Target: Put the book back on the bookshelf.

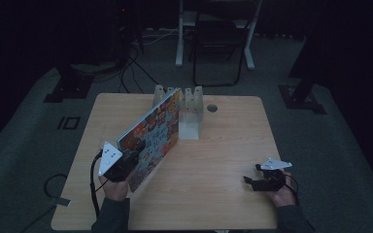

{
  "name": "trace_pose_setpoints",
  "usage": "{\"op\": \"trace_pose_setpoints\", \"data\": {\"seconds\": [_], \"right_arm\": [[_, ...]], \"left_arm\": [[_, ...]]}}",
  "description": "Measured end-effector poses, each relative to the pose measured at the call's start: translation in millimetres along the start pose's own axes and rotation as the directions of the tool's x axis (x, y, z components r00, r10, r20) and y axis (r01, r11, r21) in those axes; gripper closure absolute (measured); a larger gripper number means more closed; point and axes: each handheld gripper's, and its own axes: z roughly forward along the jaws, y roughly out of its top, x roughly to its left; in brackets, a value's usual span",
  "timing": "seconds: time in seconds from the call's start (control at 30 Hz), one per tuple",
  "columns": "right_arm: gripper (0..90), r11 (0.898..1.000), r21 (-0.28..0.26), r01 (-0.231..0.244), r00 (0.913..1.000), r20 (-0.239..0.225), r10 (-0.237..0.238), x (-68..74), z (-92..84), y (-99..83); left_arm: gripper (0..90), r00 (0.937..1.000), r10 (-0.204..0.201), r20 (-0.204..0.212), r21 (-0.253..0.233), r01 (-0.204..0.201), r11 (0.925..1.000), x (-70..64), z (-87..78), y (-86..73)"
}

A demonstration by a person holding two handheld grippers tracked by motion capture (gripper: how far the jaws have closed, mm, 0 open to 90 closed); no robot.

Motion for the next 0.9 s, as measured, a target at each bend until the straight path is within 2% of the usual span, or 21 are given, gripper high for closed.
{"op": "trace_pose_setpoints", "data": {"seconds": [0.57, 0.9], "right_arm": [[21.9, 1.0, 0.0, -0.001, 1.0, 0.0, 0.001, 0.0, 0.0, 0.0], [21.9, 1.0, 0.0, -0.001, 1.0, 0.0, 0.001, 0.0, 0.0, 0.0]], "left_arm": [[81.2, 0.9976, -0.024, -0.066, 0.007, 0.024, 0.9997, 5.8, 1.0, 2.8], [81.1, 0.9953, -0.044, -0.086, 0.001, 0.045, 0.999, 8.7, 2.3, 3.4]]}}
